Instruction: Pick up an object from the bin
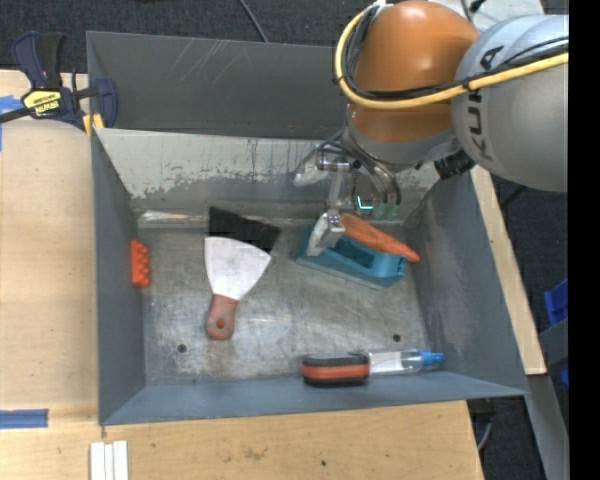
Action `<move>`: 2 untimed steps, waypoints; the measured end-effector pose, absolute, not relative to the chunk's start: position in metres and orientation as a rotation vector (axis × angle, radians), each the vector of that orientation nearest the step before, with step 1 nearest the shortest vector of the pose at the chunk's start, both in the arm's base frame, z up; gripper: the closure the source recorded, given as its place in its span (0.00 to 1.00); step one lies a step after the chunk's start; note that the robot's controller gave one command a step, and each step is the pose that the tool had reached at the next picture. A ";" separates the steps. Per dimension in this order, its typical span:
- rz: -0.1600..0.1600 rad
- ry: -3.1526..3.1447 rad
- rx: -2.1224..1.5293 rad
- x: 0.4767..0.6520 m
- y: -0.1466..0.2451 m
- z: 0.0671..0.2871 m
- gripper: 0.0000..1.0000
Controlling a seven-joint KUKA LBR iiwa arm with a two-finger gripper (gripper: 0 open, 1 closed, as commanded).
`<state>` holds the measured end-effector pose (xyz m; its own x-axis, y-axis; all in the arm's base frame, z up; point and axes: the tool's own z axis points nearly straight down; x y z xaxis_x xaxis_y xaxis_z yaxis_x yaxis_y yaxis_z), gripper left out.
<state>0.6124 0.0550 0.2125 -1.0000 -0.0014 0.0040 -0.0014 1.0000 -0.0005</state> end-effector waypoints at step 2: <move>0.000 -3.150 -0.018 0.614 -0.005 0.140 0.00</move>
Offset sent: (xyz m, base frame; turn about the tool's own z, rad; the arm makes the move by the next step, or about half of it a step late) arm -0.0014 -0.1111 -0.1425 0.0254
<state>0.6138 -0.0046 0.1396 -0.9999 0.0112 -0.0080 0.0112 0.9999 0.0002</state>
